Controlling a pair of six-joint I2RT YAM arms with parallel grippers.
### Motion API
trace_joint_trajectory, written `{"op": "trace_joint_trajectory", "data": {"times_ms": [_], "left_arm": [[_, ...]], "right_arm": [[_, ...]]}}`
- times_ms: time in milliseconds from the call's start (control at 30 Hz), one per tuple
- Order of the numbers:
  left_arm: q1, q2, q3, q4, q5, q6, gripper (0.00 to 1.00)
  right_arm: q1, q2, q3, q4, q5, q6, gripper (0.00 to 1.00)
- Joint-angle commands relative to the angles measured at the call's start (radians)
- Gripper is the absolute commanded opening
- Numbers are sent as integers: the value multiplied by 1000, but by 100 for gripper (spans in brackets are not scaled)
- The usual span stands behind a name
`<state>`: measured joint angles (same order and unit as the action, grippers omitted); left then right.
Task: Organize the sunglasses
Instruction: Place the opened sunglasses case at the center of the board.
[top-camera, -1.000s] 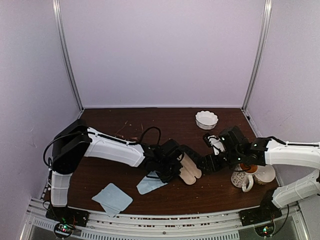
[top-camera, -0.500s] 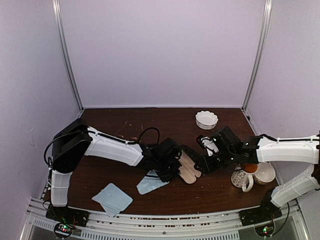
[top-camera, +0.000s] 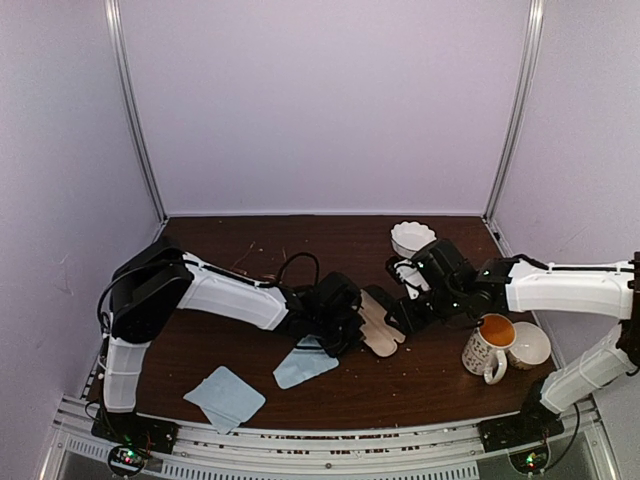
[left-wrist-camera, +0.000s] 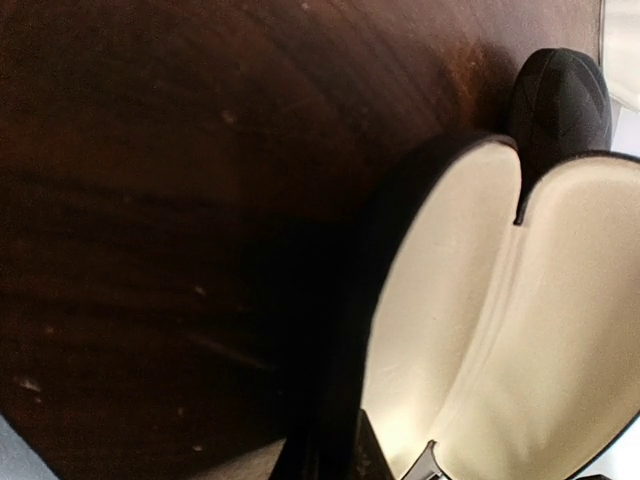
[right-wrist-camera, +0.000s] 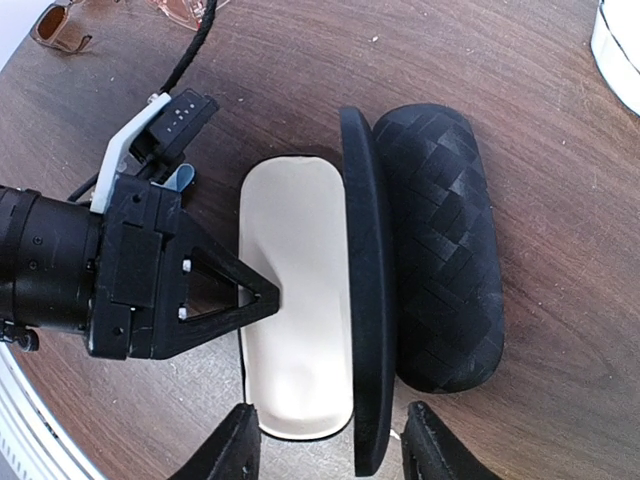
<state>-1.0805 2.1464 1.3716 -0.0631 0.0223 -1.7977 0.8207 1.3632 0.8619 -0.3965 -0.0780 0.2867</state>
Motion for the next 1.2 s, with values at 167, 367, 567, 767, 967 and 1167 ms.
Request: {"op": "trace_joint_trajectory", "data": {"times_ms": [167,367,567,767,967,1167], "left_arm": [[10,9,-8,16,36,23,16],[9,-21,-33,8,38,34,21],[8,-50,-41,8,30,60,26],[8,-87,-54,6,12,89,43],[8,-132,-54,-26,-9,125,51],[8,-227,-62,-128,-92,206,60]], "right_arm": [[7,2,16,-20,27,-17,50],[7,-8,13,-20,32,-15,51],[7,-19,6,-21,37,-14,51],[6,-33,4,-22,42,-11,51],[7,-40,17,-36,50,-11,52],[6,-62,44,-62,62,-12,53]]}}
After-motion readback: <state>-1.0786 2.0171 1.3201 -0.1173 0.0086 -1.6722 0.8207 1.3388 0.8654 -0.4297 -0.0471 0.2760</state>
